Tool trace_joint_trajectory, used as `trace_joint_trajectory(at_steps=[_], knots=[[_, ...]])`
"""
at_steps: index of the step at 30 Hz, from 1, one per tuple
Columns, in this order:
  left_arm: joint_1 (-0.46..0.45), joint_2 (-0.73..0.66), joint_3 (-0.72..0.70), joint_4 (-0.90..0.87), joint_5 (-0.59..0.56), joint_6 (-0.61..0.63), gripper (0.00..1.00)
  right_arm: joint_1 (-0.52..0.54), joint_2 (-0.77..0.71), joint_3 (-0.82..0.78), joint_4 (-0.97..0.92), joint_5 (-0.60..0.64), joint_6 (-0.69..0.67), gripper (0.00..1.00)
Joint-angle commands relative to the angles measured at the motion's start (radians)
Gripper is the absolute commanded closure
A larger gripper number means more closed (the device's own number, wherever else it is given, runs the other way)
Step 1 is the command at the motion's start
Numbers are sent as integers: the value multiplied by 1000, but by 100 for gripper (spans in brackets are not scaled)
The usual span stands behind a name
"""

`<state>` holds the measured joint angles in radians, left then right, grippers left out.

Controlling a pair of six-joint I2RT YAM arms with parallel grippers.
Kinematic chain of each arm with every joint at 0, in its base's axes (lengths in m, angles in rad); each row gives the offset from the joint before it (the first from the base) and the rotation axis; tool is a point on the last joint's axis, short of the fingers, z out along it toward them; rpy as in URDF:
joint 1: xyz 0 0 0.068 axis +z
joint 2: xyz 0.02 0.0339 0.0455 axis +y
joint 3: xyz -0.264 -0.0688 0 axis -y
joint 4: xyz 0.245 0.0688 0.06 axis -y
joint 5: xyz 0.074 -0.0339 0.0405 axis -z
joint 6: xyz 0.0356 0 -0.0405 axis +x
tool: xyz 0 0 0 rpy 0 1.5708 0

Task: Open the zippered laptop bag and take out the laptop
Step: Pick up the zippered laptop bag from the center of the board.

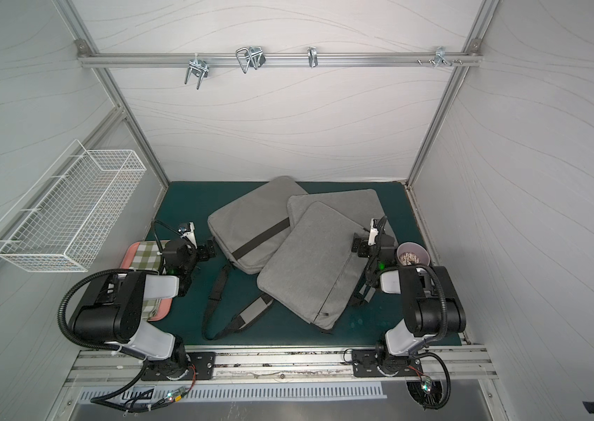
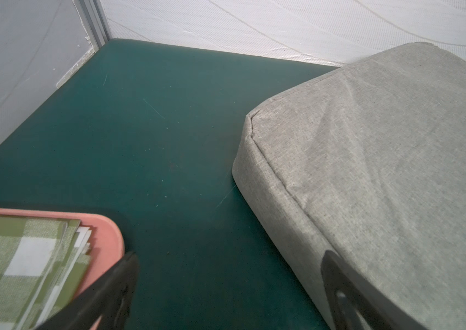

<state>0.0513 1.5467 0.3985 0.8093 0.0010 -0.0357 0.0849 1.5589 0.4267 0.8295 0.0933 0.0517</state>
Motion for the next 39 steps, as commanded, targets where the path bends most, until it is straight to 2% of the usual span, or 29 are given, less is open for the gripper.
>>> trace_joint_trajectory(at_steps=[1, 6, 10, 15, 20, 23, 27, 30, 34, 39], knots=[[-4, 9, 31, 28, -2, 22, 1, 1, 16, 12, -20, 2, -33, 1], [-4, 14, 40, 18, -7, 20, 1, 2, 9, 12, -15, -24, -41, 1], [-5, -37, 4, 50, -53, 6, 1, 19, -72, 81, -196, -71, -76, 1], [-10, -189, 109, -248, -63, 2, 1, 17, -198, 116, -329, -103, -76, 1], [-10, -341, 307, -710, -37, -110, 1, 19, -341, 195, -574, -221, -51, 1], [-10, -364, 428, -971, 13, -199, 4, 38, -411, 236, -716, -299, -40, 1], [-19, -304, 585, -1330, 145, -358, 8, 109, -461, 336, -969, -352, -50, 1], [-70, -262, 636, -1466, 175, -421, 8, 191, -467, 404, -1100, -348, -39, 1], [-109, -208, 631, -1482, 215, -516, 9, 335, -422, 494, -1230, -306, 14, 1], [-136, -124, 617, -1443, 215, -603, 11, 483, -334, 549, -1266, -195, 96, 1]])
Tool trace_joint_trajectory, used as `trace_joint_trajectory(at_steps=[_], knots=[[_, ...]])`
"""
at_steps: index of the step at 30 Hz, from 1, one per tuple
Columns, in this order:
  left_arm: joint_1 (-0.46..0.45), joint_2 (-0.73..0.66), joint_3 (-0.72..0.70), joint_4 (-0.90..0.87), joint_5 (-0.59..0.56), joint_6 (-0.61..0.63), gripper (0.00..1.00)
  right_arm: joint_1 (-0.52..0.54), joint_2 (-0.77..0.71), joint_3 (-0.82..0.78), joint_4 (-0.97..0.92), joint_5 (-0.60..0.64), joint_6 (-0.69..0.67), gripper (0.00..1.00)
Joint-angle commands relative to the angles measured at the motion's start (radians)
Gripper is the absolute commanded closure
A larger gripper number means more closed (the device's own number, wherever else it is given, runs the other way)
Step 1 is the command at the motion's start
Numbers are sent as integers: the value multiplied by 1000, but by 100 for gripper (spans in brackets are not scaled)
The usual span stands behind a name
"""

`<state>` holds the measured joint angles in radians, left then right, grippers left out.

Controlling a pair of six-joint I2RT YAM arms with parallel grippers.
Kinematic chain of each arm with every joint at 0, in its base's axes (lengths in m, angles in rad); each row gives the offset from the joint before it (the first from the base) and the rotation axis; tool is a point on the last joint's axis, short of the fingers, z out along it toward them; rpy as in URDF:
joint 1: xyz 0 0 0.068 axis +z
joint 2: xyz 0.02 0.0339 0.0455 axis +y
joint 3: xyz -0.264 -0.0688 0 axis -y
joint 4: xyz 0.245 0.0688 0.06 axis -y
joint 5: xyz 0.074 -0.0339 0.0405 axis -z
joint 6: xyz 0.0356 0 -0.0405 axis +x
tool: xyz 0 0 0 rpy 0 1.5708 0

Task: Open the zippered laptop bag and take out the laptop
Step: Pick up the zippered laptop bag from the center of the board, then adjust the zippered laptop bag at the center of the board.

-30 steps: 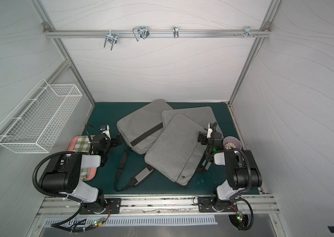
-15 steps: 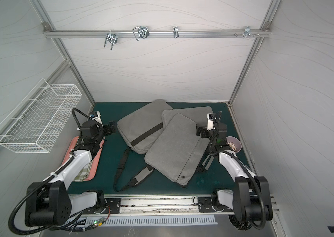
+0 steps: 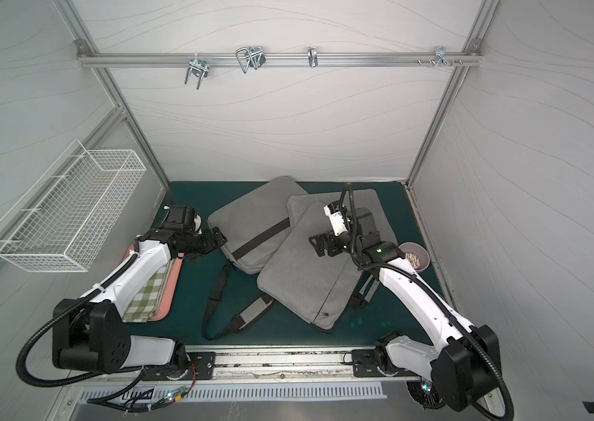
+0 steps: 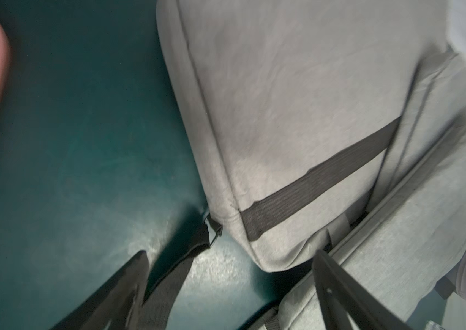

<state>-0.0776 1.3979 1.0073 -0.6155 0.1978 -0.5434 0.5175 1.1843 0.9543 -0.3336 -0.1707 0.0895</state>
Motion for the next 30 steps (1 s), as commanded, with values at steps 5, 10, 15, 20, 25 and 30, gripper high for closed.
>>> trace_joint_trajectory(at_steps=[5, 10, 15, 20, 25, 30], knots=[[-17, 94, 5, 51, 7, -146, 15, 147, 146, 70, -73, 153, 101, 1], [-17, 183, 50, 106, 5, -163, 24, 191, 298, 162, -61, 286, 121, 1], [-31, 261, 86, 126, 12, -169, 35, 219, 443, 294, -63, 449, 108, 1], [-44, 314, 108, 126, 12, -167, 50, 220, 600, 421, -92, 535, 112, 4], [-49, 326, 91, 120, 0, -150, 72, 221, 745, 555, -135, 610, 102, 9], [-48, 322, 79, 121, 3, -140, 99, 220, 858, 635, -185, 686, 114, 13]])
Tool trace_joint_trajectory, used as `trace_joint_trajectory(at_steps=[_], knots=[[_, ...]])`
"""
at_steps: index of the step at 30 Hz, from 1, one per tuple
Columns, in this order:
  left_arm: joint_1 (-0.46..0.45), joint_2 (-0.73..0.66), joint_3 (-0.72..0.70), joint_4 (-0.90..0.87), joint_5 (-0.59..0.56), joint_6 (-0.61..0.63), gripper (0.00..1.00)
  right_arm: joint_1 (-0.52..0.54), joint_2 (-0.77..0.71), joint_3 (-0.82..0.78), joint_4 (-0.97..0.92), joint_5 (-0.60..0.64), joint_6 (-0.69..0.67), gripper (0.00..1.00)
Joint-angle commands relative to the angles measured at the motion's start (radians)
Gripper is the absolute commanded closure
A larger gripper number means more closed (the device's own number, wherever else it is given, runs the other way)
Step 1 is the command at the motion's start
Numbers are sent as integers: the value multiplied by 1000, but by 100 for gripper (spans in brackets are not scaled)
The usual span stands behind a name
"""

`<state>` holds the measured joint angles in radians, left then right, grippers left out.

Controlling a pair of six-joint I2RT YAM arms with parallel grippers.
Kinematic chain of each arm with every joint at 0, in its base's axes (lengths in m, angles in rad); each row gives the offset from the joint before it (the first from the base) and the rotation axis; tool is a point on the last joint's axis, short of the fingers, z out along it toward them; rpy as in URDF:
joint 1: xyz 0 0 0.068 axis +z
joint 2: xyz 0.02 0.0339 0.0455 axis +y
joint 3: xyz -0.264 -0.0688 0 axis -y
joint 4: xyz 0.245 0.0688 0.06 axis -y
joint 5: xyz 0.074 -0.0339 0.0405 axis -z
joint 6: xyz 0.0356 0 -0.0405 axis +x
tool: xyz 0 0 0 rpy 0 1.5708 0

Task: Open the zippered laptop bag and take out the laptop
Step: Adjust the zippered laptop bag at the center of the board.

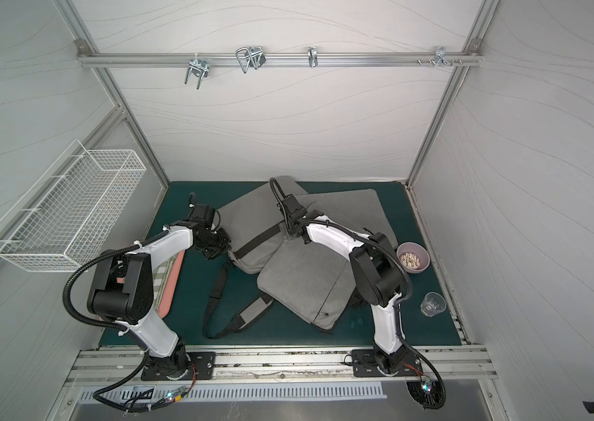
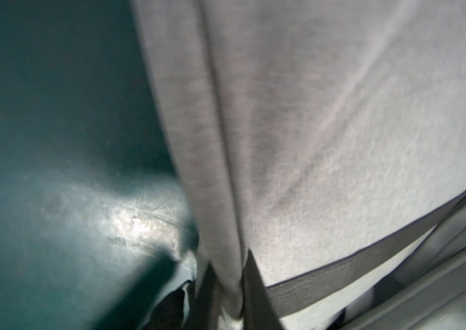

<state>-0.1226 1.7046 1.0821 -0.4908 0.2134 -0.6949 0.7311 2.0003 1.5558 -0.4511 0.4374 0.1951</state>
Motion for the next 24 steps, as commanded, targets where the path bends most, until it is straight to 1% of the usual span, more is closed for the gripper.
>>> trace_joint_trajectory(at_steps=[1, 6, 10, 13, 16, 18, 24], knots=[[-3, 12, 8, -9, -14, 16, 100, 4, 62, 49, -75, 98, 8, 14], [-3, -15, 34, -35, -40, 29, 100, -4, 142, 90, -94, 176, -37, 20], [8, -41, 62, -59, -76, 40, 100, -37, 163, 63, -86, 174, -81, 27], [18, -53, 82, -66, -75, 38, 100, -55, 173, 59, -80, 156, -109, 28], [31, -63, 96, -80, -93, 37, 100, -69, 176, 60, -69, 154, -148, 32], [50, -74, 95, -92, -118, 38, 100, -85, 173, 61, -69, 152, -169, 35], [131, -116, 70, -110, -156, 65, 100, -119, 134, 54, -67, 153, -222, 35]])
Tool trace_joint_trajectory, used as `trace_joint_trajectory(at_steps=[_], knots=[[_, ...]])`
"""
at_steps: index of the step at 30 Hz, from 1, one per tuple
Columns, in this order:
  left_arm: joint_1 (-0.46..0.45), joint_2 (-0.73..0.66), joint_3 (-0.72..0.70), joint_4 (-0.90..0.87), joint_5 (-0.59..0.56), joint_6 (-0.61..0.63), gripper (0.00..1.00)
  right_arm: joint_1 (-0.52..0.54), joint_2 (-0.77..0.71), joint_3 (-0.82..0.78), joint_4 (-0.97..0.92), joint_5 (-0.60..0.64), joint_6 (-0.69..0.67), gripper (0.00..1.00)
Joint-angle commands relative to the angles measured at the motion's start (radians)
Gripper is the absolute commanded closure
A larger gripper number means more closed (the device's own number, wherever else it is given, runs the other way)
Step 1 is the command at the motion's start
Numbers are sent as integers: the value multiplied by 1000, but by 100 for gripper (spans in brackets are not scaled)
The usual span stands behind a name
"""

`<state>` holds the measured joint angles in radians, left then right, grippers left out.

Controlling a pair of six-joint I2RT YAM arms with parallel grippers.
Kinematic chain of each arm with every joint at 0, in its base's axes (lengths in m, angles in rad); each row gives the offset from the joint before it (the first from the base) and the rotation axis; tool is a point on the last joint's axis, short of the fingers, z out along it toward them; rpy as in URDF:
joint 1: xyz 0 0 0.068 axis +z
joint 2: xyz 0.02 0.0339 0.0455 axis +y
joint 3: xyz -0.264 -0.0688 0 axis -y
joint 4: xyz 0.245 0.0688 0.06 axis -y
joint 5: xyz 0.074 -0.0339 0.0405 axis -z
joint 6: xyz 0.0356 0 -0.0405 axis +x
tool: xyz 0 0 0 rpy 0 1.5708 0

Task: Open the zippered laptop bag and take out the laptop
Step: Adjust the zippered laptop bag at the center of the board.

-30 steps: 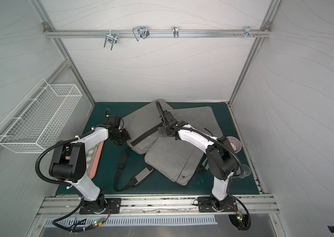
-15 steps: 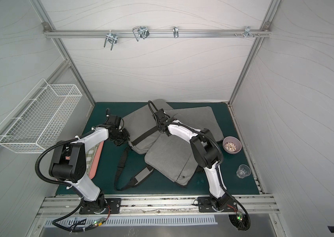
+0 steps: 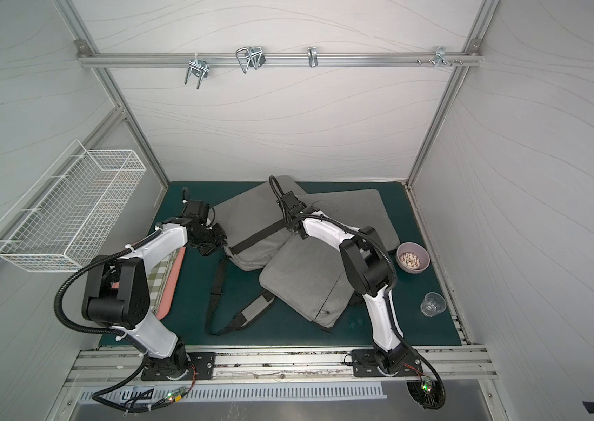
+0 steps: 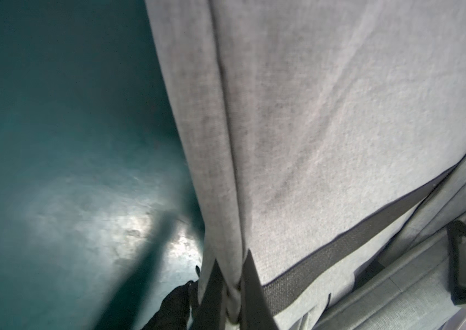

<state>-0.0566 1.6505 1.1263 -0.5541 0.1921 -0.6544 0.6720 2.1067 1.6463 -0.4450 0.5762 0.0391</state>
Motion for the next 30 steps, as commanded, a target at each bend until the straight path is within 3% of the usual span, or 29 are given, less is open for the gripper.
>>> trace_joint_trajectory(at_steps=[1, 14, 18, 21, 26, 30], knots=[[72, -68, 20, -49, -142, 27, 100, -61, 26, -36, -74, 14, -71, 35], [86, -144, -11, -97, -295, 65, 100, -73, -69, 70, -185, -246, 21, 31], [83, -153, -53, -82, -248, 43, 100, -30, -157, 55, -178, -487, 206, 26], [80, -155, -74, -81, -231, 46, 100, 41, -200, 13, -168, -575, 382, 20], [79, -156, -72, -93, -235, 75, 100, 116, -178, -15, -212, -582, 708, 17], [77, -157, -78, -91, -227, 83, 100, 128, -107, -7, -190, -579, 824, 15]])
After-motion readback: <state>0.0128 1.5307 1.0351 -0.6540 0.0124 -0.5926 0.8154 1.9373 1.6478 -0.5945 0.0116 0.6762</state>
